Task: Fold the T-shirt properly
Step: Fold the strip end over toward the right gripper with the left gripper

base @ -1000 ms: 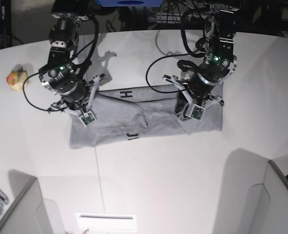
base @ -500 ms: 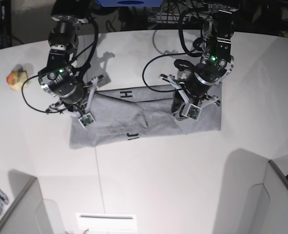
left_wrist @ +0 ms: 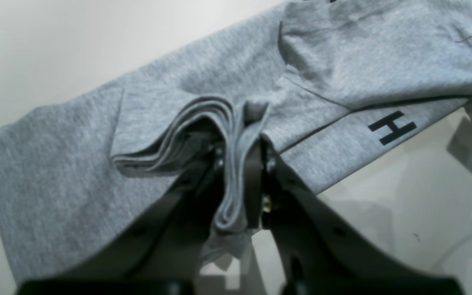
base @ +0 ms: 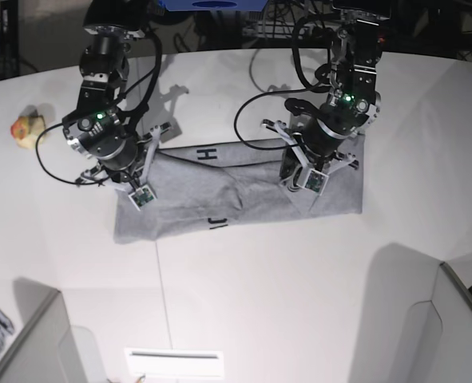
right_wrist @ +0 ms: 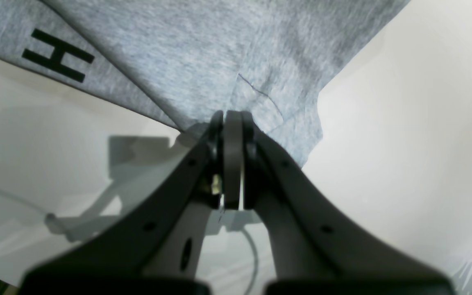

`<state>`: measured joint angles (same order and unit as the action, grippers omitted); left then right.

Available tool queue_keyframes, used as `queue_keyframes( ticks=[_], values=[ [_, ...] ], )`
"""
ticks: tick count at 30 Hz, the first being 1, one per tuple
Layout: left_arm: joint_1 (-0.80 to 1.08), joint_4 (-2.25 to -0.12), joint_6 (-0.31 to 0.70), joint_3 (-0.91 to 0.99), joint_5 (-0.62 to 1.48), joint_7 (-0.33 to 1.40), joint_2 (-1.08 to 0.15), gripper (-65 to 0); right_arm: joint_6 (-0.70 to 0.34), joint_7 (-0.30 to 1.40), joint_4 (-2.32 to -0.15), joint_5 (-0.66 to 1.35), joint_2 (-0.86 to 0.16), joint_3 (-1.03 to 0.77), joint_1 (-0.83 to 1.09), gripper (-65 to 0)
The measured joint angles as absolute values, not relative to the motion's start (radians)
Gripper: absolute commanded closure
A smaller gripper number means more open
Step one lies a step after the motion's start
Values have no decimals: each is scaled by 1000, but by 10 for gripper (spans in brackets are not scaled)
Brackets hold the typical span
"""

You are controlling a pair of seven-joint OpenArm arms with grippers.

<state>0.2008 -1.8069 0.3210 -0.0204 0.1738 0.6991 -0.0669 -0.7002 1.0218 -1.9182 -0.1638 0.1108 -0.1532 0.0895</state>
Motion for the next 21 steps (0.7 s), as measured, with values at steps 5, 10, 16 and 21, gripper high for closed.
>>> queue_keyframes(
  ticks=[5,10,16,21],
  values=[
    [189,-1820,320,-20,172,699,-67,0,-700,1022,-1918,-164,111,-153,89,0],
    [181,-1829,283,-37,172,695,-70,0,-701,1022,-1918,-164,110,-153,89,0],
    [159,-1786,284,-62,173,693,-64,0,-700,1018,-1918,-164,110,-153,89,0],
    [161,-1785,284,-60,176,696,-64,0,-700,1018,-1918,-164,111,-153,89,0]
  ],
)
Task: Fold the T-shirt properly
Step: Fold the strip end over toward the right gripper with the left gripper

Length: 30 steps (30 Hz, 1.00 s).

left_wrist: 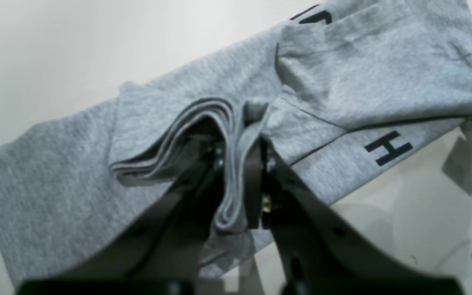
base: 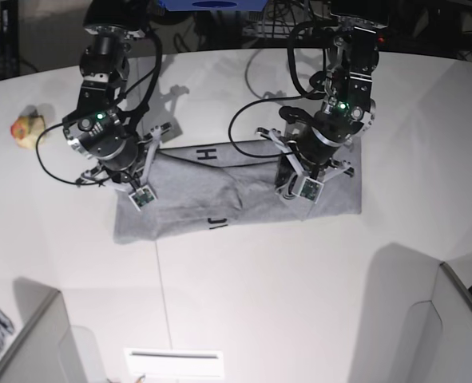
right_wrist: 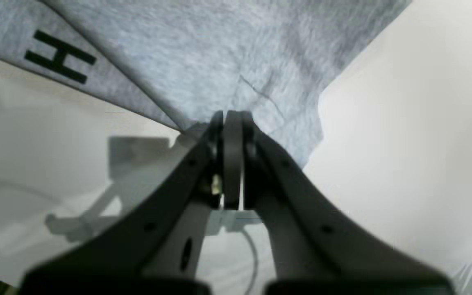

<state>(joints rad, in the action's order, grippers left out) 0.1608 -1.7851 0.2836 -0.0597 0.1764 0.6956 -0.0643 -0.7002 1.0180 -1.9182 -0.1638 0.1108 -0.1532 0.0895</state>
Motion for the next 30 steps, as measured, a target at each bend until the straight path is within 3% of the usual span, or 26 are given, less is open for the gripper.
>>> queue_keyframes(
  ticks=[16,19,24,27,30],
  values=[
    [162,-1771,284,-60,177,696,-64,-10,-700,1022,-1918,-164,111,-153,81,0],
    [161,-1745,284,-60,181,695,-64,-161,-700,1022,-1918,-164,111,-153,81,0],
    [161,-1707,284,-60,182,695,-64,-354,-700,1022,-1918,-164,111,-153,81,0],
    [160,-1702,283,-70,181,696,-65,-408,-700,1022,-1918,-164,111,-153,81,0],
    [142,-1699,276,-132,181,695,-73,-420,-700,1022,-1918,-164,112,-153,81,0]
  ],
)
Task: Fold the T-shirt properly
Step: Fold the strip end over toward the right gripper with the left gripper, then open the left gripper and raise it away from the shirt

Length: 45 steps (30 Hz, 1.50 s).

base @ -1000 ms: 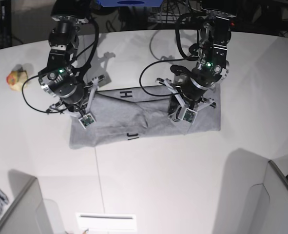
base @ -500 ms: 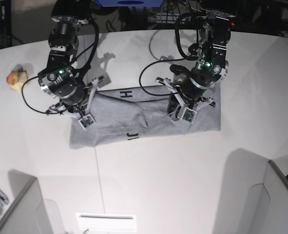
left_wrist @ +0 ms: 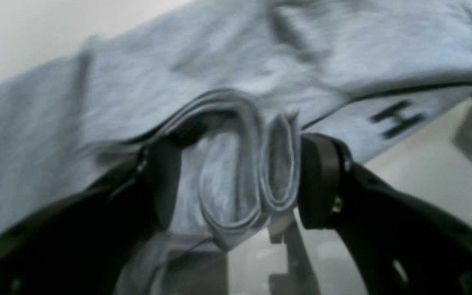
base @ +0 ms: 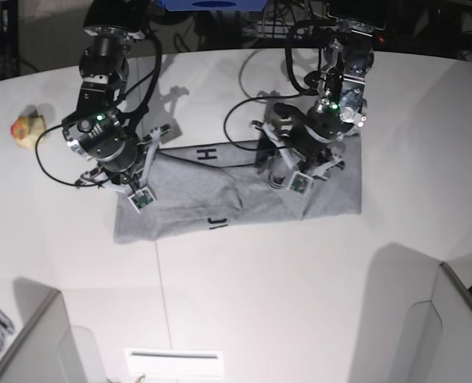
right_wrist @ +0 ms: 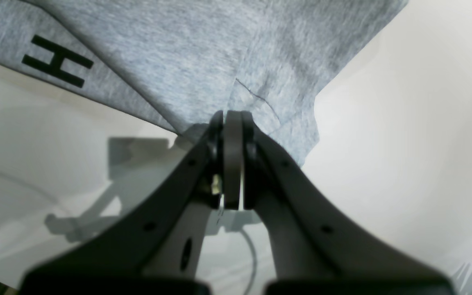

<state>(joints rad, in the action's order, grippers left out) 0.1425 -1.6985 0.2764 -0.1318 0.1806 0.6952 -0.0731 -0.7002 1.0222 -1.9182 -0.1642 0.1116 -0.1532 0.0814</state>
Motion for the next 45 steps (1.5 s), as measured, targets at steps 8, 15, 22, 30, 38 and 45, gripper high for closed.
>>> queue_keyframes(
  ticks=[8,15,22,30,38,45],
  values=[
    [88,-1650,280,-281,181,697,-39,-415,-700,1022,-1918,-164,112,-153,84,0],
    [98,-1771,275,-275,181,699,-34,-408,-700,1023,-1918,-166,113,-153,88,0],
    [258,-1971,281,-30,188,687,-25,0,-700,1025,-1936,-164,113,-154,89,0],
    [292,-1933,280,300,187,693,54,0,-700,1025,-1937,-164,113,-153,88,0],
    [170,-1740,278,324,188,692,55,0,-700,1026,-1938,-165,112,-152,81,0],
    [30,-1573,268,244,173,695,86,0,-700,1023,-1938,-164,113,-153,84,0]
  ],
)
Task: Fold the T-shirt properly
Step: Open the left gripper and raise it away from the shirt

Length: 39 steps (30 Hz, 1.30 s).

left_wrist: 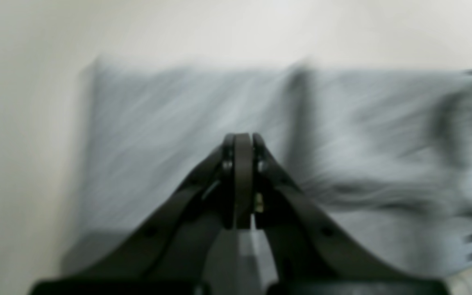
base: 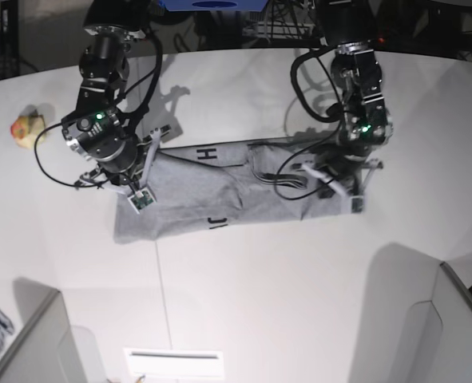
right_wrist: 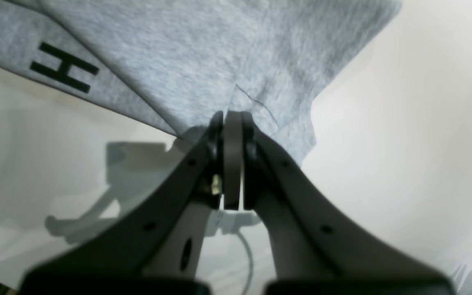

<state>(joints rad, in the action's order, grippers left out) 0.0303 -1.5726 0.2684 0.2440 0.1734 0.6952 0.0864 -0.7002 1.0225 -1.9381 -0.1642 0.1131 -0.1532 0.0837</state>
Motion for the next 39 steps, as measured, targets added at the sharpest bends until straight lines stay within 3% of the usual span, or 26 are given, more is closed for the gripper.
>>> queue_keyframes(
  ticks=[5,11,17,22,25,26,28,34,39],
  values=[
    [10,-1569,278,94,187,694,106,0,-700,1025,-1938,-164,113,-153,84,0],
    [-51,-1549,276,51,183,695,120,0,-700,1025,-1938,-164,113,-153,84,0],
    [14,-1722,276,70,187,690,128,0,-700,1025,-1937,-164,115,-153,83,0],
    [203,-1887,287,271,187,696,131,0,-701,1131,-1905,-163,119,-153,14,-6],
    [274,-1925,296,400,170,704,82,0,-699,1231,-1837,-87,119,-186,-77,-312],
    [292,-1931,323,435,175,693,56,0,-698,1235,-1816,-41,123,-222,-105,-386],
    [320,-1931,379,506,187,687,23,0,-699,1266,-1758,41,122,-310,-167,-470],
    [377,-1929,542,816,180,696,24,0,-696,1314,-1439,178,56,-537,-327,-480],
    [371,-1926,577,930,182,696,24,0,-699,1310,-1194,204,32,-643,-433,-480]
  ],
)
